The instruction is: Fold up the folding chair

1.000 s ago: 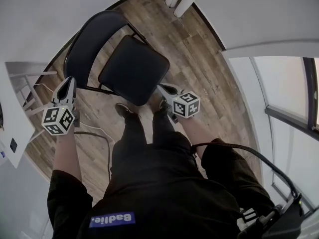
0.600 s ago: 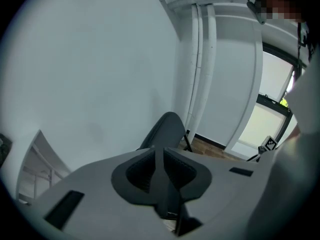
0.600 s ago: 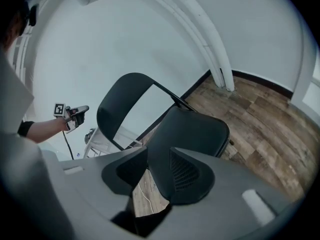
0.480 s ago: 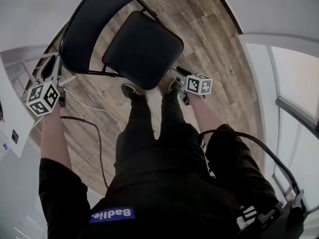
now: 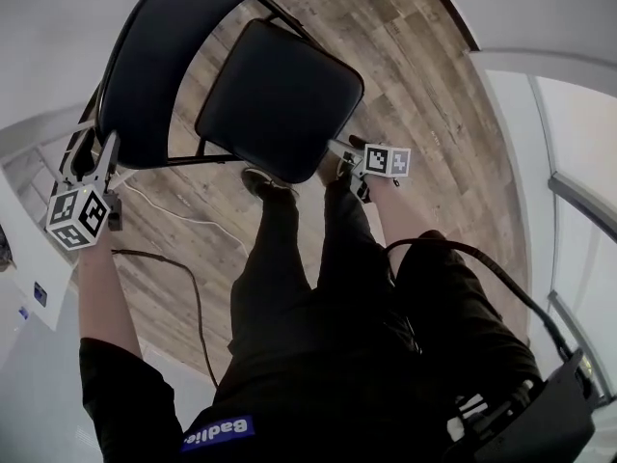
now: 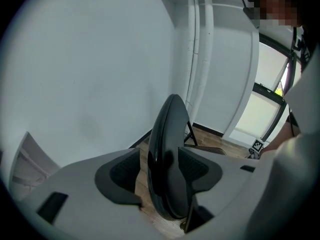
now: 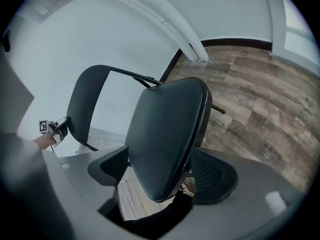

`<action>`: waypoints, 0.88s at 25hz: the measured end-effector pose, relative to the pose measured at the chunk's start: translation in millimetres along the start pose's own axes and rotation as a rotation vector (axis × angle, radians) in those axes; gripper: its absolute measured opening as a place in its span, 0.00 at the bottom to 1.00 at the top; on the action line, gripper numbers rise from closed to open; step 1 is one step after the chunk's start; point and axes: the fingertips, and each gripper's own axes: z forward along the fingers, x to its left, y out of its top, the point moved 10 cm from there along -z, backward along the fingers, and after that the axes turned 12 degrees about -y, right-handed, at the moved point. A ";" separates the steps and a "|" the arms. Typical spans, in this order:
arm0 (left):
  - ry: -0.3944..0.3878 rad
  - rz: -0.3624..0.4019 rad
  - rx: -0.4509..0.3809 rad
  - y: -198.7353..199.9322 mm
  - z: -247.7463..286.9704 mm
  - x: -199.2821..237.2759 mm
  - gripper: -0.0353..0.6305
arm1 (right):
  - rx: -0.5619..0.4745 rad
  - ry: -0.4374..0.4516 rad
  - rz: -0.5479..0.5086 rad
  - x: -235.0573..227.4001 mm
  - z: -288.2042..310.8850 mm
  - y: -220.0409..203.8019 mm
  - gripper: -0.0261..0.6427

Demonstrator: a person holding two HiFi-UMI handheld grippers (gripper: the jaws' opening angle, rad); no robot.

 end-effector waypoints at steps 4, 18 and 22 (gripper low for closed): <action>-0.005 0.002 -0.002 0.0 11.0 6.5 0.39 | 0.000 -0.031 0.085 -26.5 25.5 -4.2 0.65; -0.103 0.010 -0.057 -11.3 43.9 5.7 0.39 | 0.000 0.133 0.208 -50.8 103.8 -14.8 0.69; -0.148 0.015 -0.039 -12.0 51.8 9.0 0.39 | 0.021 0.171 0.194 -49.4 123.5 -10.9 0.69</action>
